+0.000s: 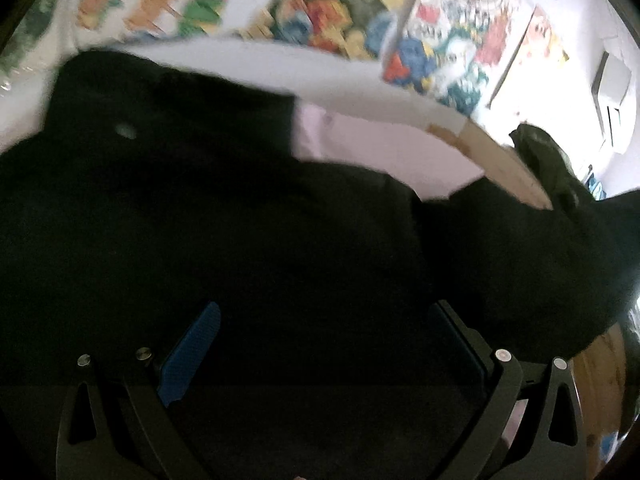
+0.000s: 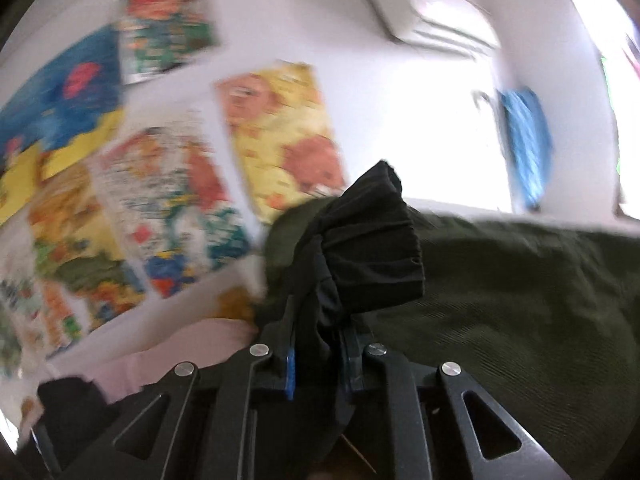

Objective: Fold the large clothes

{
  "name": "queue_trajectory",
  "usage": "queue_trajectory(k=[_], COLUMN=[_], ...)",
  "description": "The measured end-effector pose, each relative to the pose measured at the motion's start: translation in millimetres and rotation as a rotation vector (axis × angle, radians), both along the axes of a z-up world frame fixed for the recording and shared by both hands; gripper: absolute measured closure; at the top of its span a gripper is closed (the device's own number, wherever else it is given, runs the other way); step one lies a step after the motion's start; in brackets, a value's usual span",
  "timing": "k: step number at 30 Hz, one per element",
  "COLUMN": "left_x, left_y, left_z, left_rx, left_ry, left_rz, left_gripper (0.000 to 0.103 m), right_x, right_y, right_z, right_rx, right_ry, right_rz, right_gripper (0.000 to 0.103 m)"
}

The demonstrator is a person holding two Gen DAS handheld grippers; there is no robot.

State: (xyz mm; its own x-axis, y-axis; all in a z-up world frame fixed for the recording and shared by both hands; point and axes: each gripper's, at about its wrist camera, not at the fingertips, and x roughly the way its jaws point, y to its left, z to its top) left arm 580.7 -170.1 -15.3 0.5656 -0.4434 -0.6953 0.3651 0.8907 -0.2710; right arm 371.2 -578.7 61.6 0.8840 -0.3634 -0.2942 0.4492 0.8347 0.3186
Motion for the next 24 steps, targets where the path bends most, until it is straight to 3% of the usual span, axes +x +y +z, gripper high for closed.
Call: queue_trajectory(k=[6,10,17,24], left_x=[-44.1,-82.3,-94.4,-70.1], left_y=[94.4,148.7,225.1,254.5], left_z=[34.6,52.0,45.4,25.8], left_rx=[-0.086,-0.125,-0.302,-0.529], left_ry=[0.006,-0.039,0.011,0.175], left_rz=[0.026,0.03,0.113,0.128], left_gripper=[0.001,0.001,0.001,0.001], right_x=[24.3,57.7,111.5,124.0], right_y=[131.1,216.1,343.8,422.3], right_z=[22.2,8.9,-57.4,-133.4], right_rx=[-0.245,-0.31,-0.35,-0.544], right_ry=[-0.01,0.027,0.201,0.382], right_rz=[0.281,0.476,0.792,0.976], right_gripper=[0.088,0.088,0.088,0.088])
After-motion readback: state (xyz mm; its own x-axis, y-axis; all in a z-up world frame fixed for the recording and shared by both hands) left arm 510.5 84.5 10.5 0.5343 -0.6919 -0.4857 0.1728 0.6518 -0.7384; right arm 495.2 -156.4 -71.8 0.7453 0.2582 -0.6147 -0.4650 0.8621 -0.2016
